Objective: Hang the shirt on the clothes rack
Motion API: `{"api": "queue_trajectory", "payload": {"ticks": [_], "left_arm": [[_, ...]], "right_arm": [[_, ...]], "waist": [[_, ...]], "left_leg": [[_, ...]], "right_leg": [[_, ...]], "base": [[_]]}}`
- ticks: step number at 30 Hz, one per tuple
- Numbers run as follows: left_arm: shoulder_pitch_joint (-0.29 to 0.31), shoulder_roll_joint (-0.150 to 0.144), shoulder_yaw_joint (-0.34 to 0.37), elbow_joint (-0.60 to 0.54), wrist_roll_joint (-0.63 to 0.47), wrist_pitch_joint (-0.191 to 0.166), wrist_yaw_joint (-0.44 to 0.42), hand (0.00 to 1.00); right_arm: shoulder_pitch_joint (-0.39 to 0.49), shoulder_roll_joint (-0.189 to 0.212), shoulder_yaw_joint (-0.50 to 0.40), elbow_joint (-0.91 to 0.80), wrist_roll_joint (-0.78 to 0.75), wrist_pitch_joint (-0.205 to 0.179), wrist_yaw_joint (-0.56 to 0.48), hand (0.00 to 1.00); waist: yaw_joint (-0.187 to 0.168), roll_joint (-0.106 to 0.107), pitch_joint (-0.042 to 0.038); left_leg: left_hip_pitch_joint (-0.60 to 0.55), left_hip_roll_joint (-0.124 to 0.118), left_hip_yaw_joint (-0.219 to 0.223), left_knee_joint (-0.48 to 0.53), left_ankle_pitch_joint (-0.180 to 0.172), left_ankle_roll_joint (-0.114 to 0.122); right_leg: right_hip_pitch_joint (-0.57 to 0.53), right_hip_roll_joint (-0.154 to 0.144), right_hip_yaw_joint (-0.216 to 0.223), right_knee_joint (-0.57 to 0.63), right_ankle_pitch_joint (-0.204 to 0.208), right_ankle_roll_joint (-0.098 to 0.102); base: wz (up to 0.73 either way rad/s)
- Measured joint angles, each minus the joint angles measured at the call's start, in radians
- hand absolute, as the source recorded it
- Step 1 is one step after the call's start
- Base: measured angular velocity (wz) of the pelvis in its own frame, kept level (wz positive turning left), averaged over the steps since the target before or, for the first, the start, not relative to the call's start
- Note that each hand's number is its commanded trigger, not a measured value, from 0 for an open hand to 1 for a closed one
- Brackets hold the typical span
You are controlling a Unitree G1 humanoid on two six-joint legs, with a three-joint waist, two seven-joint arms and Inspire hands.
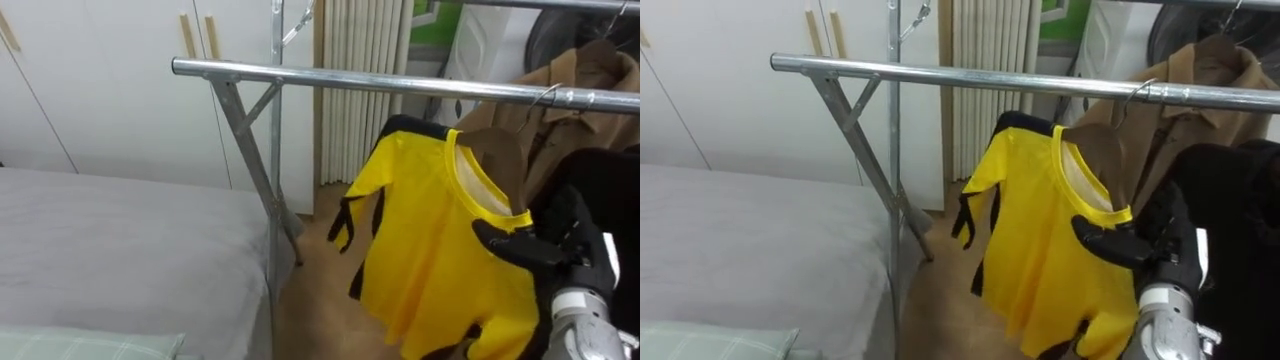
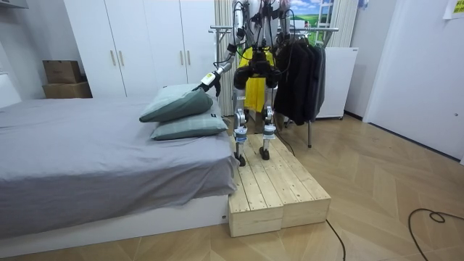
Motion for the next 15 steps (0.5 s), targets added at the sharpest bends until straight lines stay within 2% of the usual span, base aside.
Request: {"api": "queue_trajectory", "payload": {"ticks": [6, 15], "left_arm": [[0.000, 0.000, 0.000, -0.002, 0.000, 0.000, 0.001, 0.00], [0.000, 0.000, 0.000, -0.002, 0.000, 0.000, 0.002, 0.00]], "right_arm": [[0.003, -0.001, 0.000, -0.042, 0.000, -0.018, -0.023, 0.00], [0.003, -0.001, 0.001, -0.043, -0.001, -0.024, -0.030, 0.00]], "waist": [[-0.002, 0.001, -0.0005], [-0.003, 0.001, -0.0006]], "left_leg": [[-0.001, 0.000, 0.000, 0.000, 0.000, 0.000], [-0.002, 0.000, 0.000, 0.000, 0.000, 0.000]], "right_leg": [[0.000, 0.000, -0.003, 0.000, 0.000, 0.000], [-0.002, 0.000, -0.003, -0.001, 0.000, 0.000]], "base": [[0.00], [0.00]]}}
